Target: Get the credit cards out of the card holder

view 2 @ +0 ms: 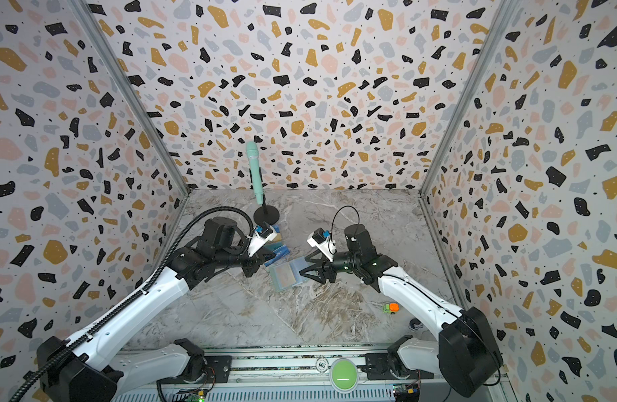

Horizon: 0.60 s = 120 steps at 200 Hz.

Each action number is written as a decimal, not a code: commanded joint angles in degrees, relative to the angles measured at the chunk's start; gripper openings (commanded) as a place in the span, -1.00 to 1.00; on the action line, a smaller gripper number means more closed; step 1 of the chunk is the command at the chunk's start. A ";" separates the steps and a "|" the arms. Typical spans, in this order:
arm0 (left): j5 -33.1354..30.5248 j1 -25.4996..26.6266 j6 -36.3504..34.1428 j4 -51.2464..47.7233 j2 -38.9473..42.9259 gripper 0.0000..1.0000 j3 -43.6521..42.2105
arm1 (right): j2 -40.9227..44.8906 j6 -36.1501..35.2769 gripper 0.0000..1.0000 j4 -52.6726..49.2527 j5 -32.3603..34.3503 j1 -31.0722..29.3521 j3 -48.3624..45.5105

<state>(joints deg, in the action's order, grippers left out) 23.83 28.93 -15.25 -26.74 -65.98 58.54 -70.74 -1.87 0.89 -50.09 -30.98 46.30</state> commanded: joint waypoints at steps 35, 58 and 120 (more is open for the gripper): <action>-7.44 -3.20 -5.33 6.38 0.67 -1.00 0.63 | 4.87 5.19 0.39 4.36 6.08 3.62 -3.20; -5.57 -4.86 -8.60 6.32 -0.01 -1.00 2.67 | 6.01 5.90 0.48 4.72 8.09 4.25 -3.89; 0.81 -9.51 -21.54 -3.24 -7.90 -1.00 9.77 | 6.99 6.44 0.57 5.04 12.34 4.71 -4.73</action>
<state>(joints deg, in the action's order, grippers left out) 21.02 21.87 -30.35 -25.06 -70.00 63.77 -65.10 3.86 4.80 -39.83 -26.57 42.11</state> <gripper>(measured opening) 0.050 0.782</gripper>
